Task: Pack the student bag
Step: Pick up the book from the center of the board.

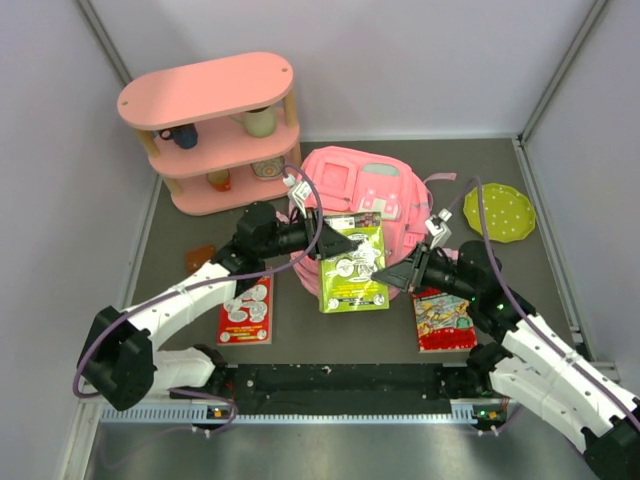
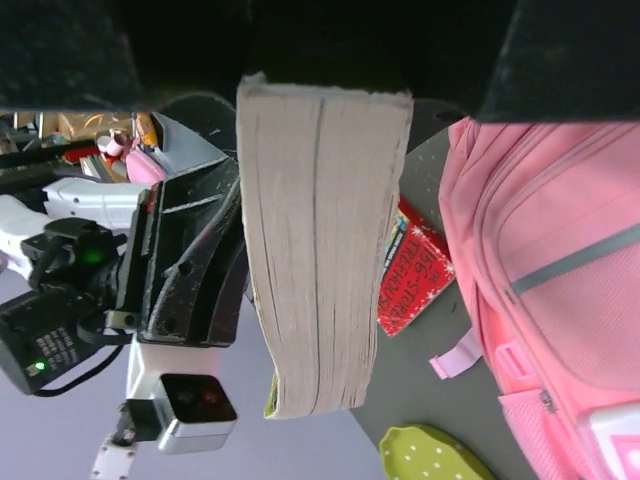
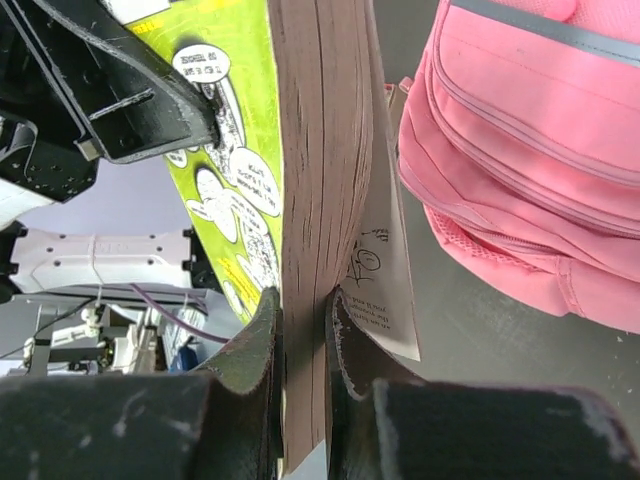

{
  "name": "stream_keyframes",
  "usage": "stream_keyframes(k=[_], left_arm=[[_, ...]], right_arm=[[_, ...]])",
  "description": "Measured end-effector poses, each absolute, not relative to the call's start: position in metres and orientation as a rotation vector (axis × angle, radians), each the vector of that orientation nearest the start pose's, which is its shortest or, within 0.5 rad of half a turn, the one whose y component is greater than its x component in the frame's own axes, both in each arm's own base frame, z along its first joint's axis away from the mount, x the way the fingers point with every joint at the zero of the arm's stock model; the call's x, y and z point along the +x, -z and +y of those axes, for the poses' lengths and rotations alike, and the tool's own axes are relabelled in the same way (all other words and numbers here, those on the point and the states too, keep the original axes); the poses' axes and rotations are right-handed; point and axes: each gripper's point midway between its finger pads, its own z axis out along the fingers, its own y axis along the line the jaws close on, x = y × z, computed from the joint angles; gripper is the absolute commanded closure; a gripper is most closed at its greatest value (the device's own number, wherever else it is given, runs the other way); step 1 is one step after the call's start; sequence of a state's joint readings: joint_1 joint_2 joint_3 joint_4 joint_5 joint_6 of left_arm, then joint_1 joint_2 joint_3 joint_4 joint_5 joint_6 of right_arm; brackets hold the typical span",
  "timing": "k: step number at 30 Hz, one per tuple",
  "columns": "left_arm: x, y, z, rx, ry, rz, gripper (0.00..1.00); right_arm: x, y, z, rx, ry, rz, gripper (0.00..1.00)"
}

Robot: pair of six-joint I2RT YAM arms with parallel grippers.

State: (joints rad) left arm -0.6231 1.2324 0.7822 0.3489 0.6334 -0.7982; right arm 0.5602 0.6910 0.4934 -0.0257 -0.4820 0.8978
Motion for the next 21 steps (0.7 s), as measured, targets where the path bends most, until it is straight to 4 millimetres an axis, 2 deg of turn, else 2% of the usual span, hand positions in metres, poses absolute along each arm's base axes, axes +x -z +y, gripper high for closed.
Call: stream_keyframes(k=[1, 2, 4, 8, 10, 13, 16, 21], left_arm=[[0.23, -0.259, -0.321, 0.376, 1.528, 1.89, 1.0], [0.232, -0.256, -0.32, 0.36, 1.509, 1.903, 1.0], [0.238, -0.251, -0.315, 0.318, 1.47, 1.932, 1.0], [0.265, -0.236, -0.293, 0.162, 1.319, 1.988, 1.0], [0.279, -0.233, -0.282, 0.078, 1.258, 1.989, 1.0], [0.297, -0.237, -0.27, -0.028, 1.202, 1.968, 1.0], [0.311, -0.251, -0.264, -0.11, 1.192, 1.91, 1.0], [0.325, -0.286, -0.27, -0.179, 1.286, 1.774, 1.0]], right_arm=[[0.173, -0.218, 0.237, -0.045, -1.41, 2.034, 0.48], [0.175, -0.218, 0.236, -0.036, -1.398, 2.044, 0.29], [0.184, -0.222, 0.23, -0.001, -1.34, 2.048, 0.16], [0.205, -0.244, 0.216, 0.071, -1.227, 1.987, 0.06], [0.206, -0.251, 0.212, 0.09, -1.215, 1.961, 0.05], [0.202, -0.251, 0.212, 0.124, -1.256, 1.958, 0.02], [0.196, -0.236, 0.219, 0.179, -1.343, 1.978, 0.01], [0.188, -0.194, 0.23, 0.312, -1.455, 2.053, 0.01]])
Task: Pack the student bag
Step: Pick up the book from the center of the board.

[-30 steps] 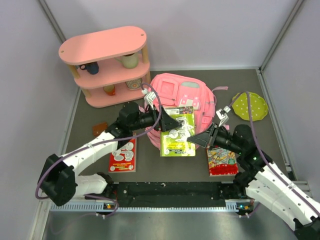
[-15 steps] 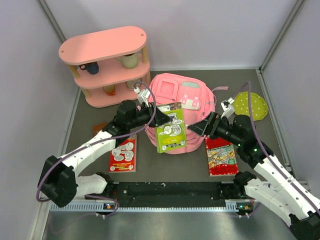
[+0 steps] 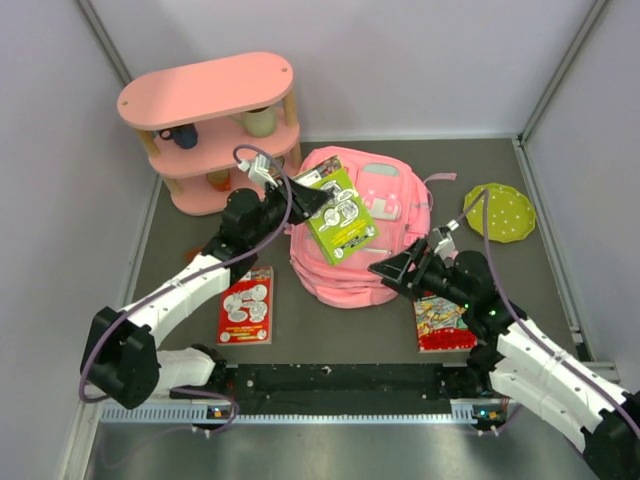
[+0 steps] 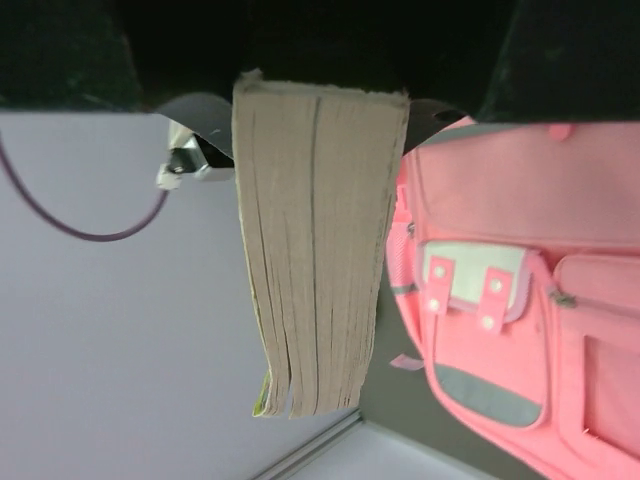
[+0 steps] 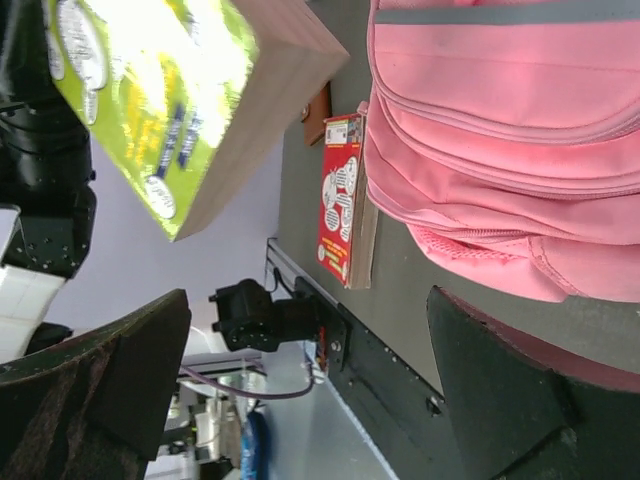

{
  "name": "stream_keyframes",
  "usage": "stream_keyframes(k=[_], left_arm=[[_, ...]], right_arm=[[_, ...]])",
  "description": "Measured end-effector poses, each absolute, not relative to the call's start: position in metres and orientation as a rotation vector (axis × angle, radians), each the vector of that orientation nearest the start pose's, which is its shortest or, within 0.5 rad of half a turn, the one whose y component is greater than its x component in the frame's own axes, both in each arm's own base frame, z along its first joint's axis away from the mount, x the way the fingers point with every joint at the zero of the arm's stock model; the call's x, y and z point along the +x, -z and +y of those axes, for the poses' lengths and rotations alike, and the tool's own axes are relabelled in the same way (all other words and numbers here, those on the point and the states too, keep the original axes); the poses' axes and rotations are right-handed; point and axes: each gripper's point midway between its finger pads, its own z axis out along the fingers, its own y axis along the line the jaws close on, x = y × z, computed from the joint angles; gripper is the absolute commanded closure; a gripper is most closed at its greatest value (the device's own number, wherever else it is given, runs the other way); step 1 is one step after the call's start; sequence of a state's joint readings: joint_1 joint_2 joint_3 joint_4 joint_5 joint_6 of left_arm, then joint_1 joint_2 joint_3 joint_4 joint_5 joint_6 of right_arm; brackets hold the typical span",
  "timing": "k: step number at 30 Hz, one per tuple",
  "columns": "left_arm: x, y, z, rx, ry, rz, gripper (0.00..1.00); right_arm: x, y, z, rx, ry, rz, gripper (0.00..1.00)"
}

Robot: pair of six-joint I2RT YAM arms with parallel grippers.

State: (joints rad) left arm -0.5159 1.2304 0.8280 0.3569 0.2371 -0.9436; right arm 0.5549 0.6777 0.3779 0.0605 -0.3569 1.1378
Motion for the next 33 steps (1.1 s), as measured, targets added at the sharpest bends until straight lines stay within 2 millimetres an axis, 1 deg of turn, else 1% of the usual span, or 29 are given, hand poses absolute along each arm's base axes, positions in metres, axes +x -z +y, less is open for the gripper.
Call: stream_keyframes(k=[2, 4, 8, 13, 17, 20, 23, 24, 25, 26, 27, 28, 29, 31, 32, 33], left_arm=[[0.33, -0.296, -0.274, -0.199, 1.332, 1.731, 1.0], [0.333, -0.298, -0.277, -0.22, 1.366, 1.715, 1.0], [0.338, -0.298, -0.281, -0.26, 1.415, 1.705, 1.0], [0.339, -0.306, -0.286, -0.286, 1.483, 1.668, 1.0], [0.338, -0.311, -0.289, -0.286, 1.525, 1.652, 1.0], [0.337, -0.313, -0.291, -0.286, 1.556, 1.643, 1.0], [0.335, -0.312, -0.293, -0.289, 1.59, 1.634, 1.0], [0.335, -0.311, -0.293, -0.29, 1.597, 1.635, 1.0], [0.334, -0.309, -0.294, -0.296, 1.604, 1.638, 1.0], [0.334, -0.306, -0.294, -0.3, 1.61, 1.643, 1.0], [0.333, -0.303, -0.294, -0.305, 1.613, 1.65, 1.0], [0.333, -0.301, -0.294, -0.311, 1.616, 1.656, 1.0], [0.333, -0.299, -0.294, -0.315, 1.619, 1.66, 1.0], [0.332, -0.299, -0.294, -0.324, 1.627, 1.659, 1.0], [0.332, -0.301, -0.294, -0.326, 1.634, 1.653, 1.0], [0.332, -0.302, -0.294, -0.324, 1.637, 1.646, 1.0]], right_arm=[[0.191, -0.189, 0.235, 0.352, -1.488, 2.057, 0.01], [0.196, -0.194, 0.239, 0.371, -1.522, 2.032, 0.01], [0.211, -0.214, 0.25, 0.365, -1.605, 1.934, 0.01], [0.227, -0.226, 0.261, 0.378, -1.667, 1.872, 0.01], [0.235, -0.234, 0.267, 0.385, -1.718, 1.814, 0.01], [0.242, -0.238, 0.271, 0.384, -1.748, 1.78, 0.08], [0.249, -0.245, 0.276, 0.377, -1.779, 1.738, 0.18], [0.251, -0.248, 0.277, 0.37, -1.789, 1.722, 0.26], [0.252, -0.252, 0.278, 0.363, -1.799, 1.703, 0.31], [0.254, -0.257, 0.279, 0.354, -1.812, 1.678, 0.41], [0.255, -0.261, 0.28, 0.348, -1.819, 1.662, 0.45], [0.255, -0.263, 0.28, 0.343, -1.825, 1.651, 0.52], [0.255, -0.265, 0.28, 0.342, -1.83, 1.64, 0.7], [0.256, -0.266, 0.28, 0.341, -1.831, 1.633, 0.86], [0.256, -0.266, 0.279, 0.343, -1.828, 1.633, 1.0], [0.256, -0.266, 0.279, 0.345, -1.829, 1.632, 1.0]])
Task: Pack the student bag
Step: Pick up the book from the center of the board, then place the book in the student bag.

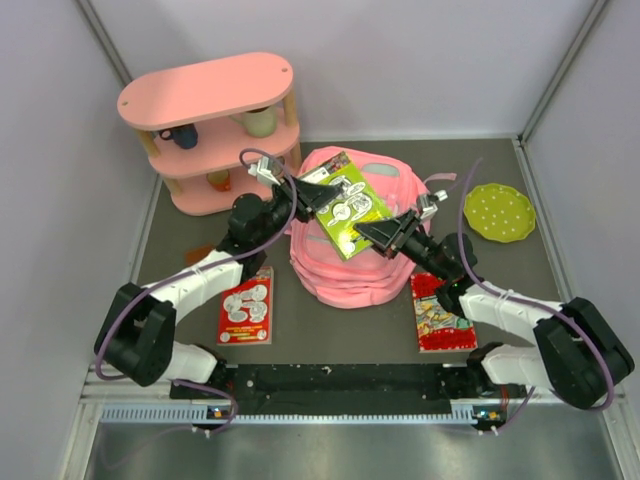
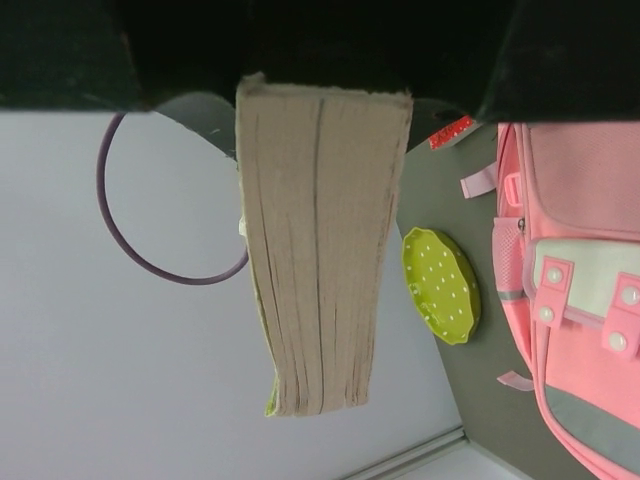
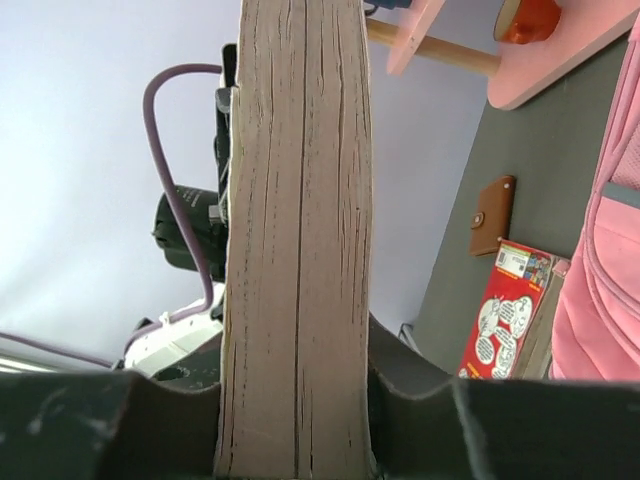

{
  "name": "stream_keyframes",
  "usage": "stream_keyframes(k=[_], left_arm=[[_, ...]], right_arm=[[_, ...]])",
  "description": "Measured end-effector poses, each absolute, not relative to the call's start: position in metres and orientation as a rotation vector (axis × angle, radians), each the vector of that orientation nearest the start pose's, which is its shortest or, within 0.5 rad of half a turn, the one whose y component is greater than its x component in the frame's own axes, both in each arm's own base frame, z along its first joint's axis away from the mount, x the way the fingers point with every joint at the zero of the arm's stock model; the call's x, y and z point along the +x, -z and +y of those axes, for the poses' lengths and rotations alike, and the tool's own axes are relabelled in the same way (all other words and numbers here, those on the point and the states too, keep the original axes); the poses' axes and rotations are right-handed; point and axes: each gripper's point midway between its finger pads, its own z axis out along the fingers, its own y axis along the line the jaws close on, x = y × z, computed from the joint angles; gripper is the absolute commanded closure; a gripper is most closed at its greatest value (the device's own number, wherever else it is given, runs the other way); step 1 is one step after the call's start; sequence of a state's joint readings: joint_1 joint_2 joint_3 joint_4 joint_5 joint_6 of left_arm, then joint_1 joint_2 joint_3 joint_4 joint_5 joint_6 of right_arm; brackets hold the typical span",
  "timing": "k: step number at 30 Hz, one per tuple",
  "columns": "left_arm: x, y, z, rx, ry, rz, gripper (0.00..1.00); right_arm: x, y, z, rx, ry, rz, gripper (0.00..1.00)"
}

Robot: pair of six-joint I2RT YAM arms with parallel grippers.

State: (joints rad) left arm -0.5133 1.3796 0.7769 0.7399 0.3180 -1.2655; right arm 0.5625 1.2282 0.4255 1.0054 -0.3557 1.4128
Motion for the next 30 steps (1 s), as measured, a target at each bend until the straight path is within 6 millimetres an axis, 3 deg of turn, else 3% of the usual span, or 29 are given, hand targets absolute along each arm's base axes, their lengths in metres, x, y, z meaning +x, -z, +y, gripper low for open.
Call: stream_keyframes(k=[2, 3, 6, 7, 8, 13, 20, 26, 30], left_arm=[[0.332, -0.303, -0.294, -0.32, 1.64, 1.645, 0.75], [0.332, -0.302, -0.294, -0.318, 1.638, 1.647, 0.47], [0.331, -0.296, -0.295, -0.283, 1.609, 1.676, 0.16], [0.331, -0.293, -0.296, -0.261, 1.585, 1.697, 0.12], [0.331, -0.288, -0.296, -0.234, 1.546, 1.729, 0.03], [0.324, -0.259, -0.283, -0.085, 1.279, 1.904, 0.02], [0.285, -0.204, -0.252, 0.3, 0.904, 2.119, 0.02], [0.247, -0.163, -0.259, 0.773, 0.709, 2.226, 0.02], [0.239, -0.15, -0.253, 0.941, 0.642, 2.238, 0.03]], right_arm=[[0.256, -0.266, 0.279, 0.342, -1.827, 1.632, 1.0], [0.256, -0.266, 0.279, 0.341, -1.825, 1.633, 1.0], [0.254, -0.266, 0.276, 0.34, -1.798, 1.643, 1.0], [0.253, -0.265, 0.273, 0.347, -1.772, 1.651, 1.0], [0.252, -0.261, 0.27, 0.359, -1.738, 1.669, 1.0], [0.247, -0.246, 0.231, 0.438, -1.429, 1.751, 1.0], [0.241, -0.229, 0.152, 0.567, -0.937, 1.8, 1.0], [0.233, -0.203, 0.131, 0.573, -0.758, 1.905, 1.0], [0.227, -0.189, 0.128, 0.574, -0.716, 1.965, 1.0]])
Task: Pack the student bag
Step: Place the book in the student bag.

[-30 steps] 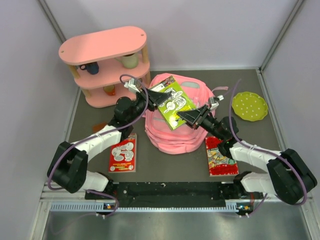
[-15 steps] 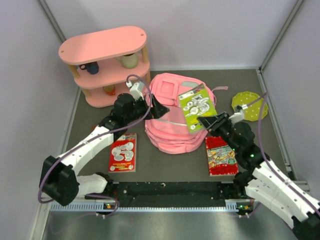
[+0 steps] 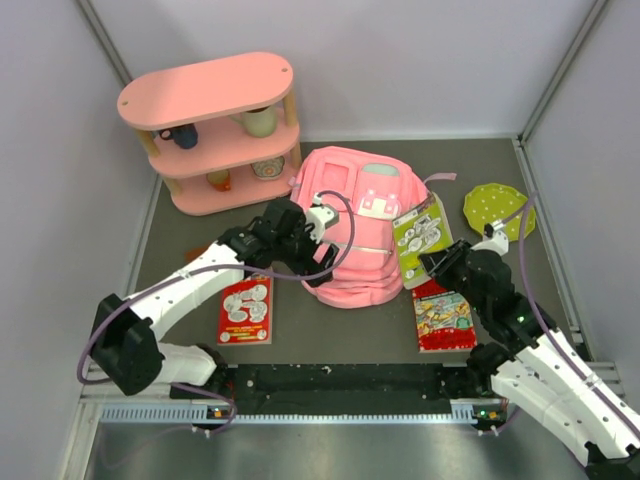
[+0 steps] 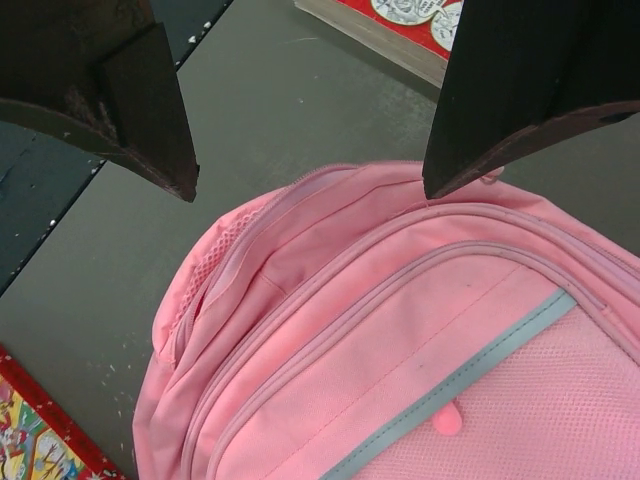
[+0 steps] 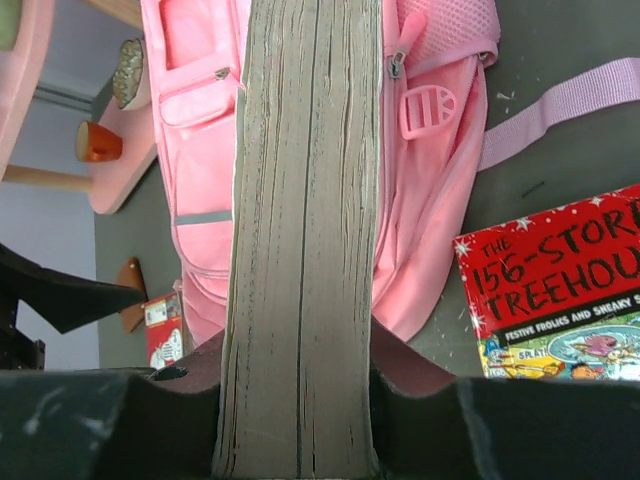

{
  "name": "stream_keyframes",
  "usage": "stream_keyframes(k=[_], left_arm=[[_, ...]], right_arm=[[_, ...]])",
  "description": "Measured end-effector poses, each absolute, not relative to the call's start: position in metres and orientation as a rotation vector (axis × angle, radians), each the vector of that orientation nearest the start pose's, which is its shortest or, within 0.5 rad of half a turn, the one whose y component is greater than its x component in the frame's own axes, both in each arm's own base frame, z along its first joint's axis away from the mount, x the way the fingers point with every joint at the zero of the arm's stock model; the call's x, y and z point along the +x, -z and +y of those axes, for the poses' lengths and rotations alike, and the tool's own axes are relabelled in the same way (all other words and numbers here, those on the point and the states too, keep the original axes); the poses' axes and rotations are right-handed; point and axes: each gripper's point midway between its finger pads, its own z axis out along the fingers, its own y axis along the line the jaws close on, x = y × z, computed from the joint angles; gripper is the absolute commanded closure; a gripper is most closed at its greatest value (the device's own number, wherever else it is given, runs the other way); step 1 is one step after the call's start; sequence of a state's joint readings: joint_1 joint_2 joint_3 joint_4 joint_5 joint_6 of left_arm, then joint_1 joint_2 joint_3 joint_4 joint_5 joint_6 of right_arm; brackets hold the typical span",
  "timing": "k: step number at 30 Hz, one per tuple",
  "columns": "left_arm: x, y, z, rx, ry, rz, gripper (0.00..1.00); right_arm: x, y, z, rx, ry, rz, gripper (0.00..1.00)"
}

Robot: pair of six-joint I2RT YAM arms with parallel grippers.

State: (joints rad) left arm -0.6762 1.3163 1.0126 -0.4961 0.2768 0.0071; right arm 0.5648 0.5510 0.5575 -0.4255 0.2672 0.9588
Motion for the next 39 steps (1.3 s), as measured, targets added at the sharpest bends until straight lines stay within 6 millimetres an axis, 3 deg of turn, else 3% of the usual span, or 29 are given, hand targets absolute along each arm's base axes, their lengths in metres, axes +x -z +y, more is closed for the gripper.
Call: stream_keyframes(k=[6, 14, 26, 30, 34, 37, 39], left_arm=[[0.235, -0.137, -0.261, 1.098, 0.598, 2.251, 0.07], [0.208, -0.099, -0.27, 1.287, 0.554, 2.342, 0.12], [0.232, -0.094, -0.277, 1.272, 0.46, 2.367, 0.23], [0.235, -0.087, -0.278, 1.286, 0.443, 2.379, 0.36], [0.234, -0.083, -0.278, 1.302, 0.447, 2.388, 0.62], [0.232, -0.082, -0.28, 1.312, 0.463, 2.389, 0.74], [0.23, -0.083, -0.281, 1.316, 0.478, 2.39, 0.87]], right_arm=[[0.224, -0.184, 0.126, 0.578, -0.701, 1.987, 1.0], [0.223, -0.182, 0.127, 0.586, -0.706, 1.995, 1.0], [0.222, -0.182, 0.13, 0.597, -0.73, 2.001, 1.0], [0.221, -0.182, 0.13, 0.597, -0.737, 2.006, 1.0], [0.221, -0.181, 0.13, 0.6, -0.739, 2.012, 1.0], [0.22, -0.18, 0.13, 0.605, -0.739, 2.016, 1.0], [0.219, -0.179, 0.13, 0.606, -0.737, 2.022, 1.0]])
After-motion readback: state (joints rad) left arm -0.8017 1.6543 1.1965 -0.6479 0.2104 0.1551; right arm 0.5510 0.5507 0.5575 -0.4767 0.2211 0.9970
